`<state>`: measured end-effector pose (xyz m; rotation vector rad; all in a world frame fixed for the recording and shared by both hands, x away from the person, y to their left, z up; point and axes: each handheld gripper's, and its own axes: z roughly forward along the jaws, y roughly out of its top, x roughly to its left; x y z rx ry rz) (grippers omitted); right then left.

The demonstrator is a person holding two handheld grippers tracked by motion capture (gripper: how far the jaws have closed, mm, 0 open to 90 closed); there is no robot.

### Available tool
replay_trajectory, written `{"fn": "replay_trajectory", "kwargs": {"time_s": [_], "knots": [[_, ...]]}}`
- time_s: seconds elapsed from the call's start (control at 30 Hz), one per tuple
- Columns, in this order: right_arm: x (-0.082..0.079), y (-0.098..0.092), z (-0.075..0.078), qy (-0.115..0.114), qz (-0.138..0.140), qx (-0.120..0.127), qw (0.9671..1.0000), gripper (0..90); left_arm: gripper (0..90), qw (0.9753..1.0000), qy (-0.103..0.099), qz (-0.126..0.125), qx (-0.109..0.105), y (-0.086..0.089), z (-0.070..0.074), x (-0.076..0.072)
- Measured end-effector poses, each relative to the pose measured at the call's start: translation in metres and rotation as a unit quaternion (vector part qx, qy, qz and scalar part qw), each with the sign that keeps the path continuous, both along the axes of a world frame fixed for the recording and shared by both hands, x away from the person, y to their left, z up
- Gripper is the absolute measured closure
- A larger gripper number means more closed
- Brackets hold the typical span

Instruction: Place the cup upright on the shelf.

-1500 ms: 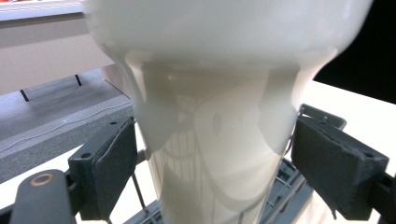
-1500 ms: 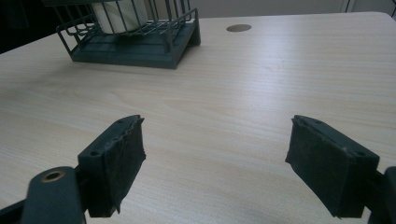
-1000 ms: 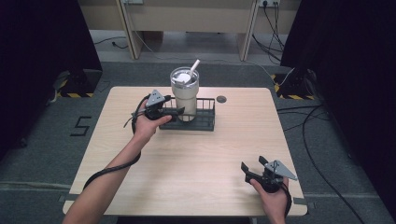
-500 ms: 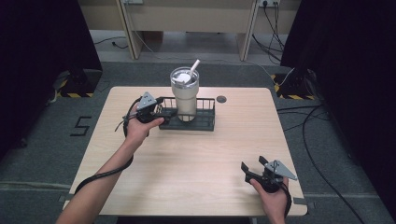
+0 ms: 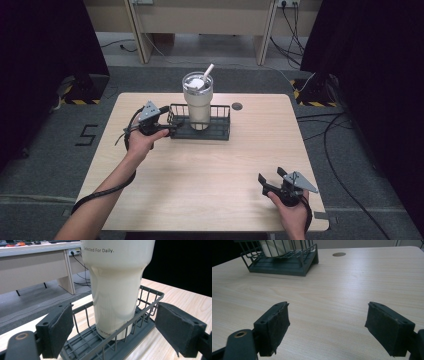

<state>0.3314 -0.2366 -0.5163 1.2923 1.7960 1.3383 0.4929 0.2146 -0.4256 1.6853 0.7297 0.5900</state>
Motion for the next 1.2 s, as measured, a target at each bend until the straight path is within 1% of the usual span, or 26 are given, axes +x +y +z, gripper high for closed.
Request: {"fn": "replay_trajectory", "kwargs": {"time_s": [0.1, 0.6, 1.1, 1.2], "knots": [[0.000, 0.000, 0.000, 0.000, 0.000, 0.000, 1.0000, 19.2, 14.5, 1.0000, 0.000, 0.001, -0.006, 0.005, 0.000, -0.004], [0.000, 0.001, 0.000, 0.001, -0.001, 0.000, 1.0000, 19.1, 14.5, 0.9999, -0.005, 0.007, -0.012, 0.025, -0.003, -0.025], [0.000, 0.001, 0.000, -0.001, -0.001, -0.001, 1.0000, 19.2, 14.5, 0.9998, -0.003, 0.017, -0.009, 0.044, -0.013, -0.043], [0.000, 0.001, 0.000, -0.001, -0.001, -0.001, 1.0000, 19.2, 14.5, 0.9997, -0.003, 0.021, -0.013, 0.049, -0.016, -0.048]]}}
